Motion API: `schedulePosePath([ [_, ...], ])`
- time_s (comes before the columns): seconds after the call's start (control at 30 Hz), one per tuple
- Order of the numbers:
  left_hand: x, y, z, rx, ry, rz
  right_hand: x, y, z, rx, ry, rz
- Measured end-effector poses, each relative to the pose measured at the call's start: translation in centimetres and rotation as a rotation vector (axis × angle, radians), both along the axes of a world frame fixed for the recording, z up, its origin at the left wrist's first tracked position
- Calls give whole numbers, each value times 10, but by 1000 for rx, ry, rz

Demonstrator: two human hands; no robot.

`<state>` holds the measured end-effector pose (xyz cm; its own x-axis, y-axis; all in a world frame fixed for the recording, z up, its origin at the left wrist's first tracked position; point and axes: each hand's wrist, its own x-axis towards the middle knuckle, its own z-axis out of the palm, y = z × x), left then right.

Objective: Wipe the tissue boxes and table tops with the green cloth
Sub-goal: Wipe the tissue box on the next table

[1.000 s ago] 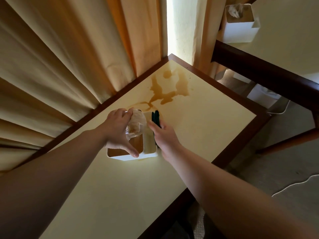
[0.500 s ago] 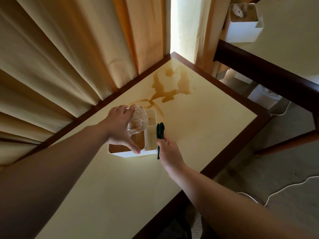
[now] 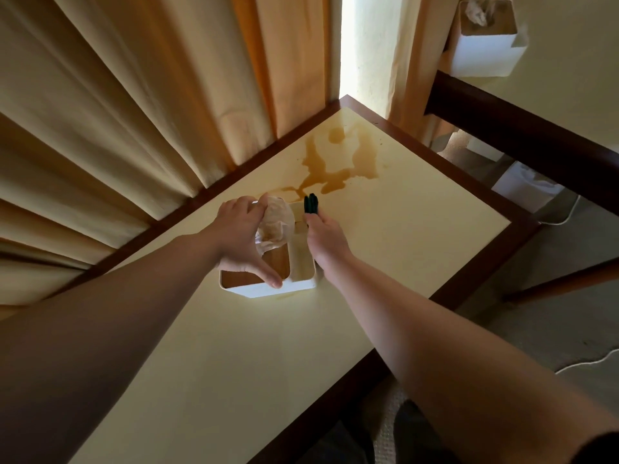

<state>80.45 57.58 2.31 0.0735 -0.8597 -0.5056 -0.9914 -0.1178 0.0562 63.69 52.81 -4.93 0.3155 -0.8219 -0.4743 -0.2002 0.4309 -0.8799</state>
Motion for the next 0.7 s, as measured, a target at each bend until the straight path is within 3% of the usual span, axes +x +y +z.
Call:
schedulePosePath([
  [0.43,-3,0,3,12,-9,7,-38,80,-13,-36,-137,-50],
  [0.57,-3,0,2,1,-7,6,-20,47,9,-141,-91,-15],
  [0.7,-4,-1,1,16,-11,22,0,-10,24,-23,-48,-15],
])
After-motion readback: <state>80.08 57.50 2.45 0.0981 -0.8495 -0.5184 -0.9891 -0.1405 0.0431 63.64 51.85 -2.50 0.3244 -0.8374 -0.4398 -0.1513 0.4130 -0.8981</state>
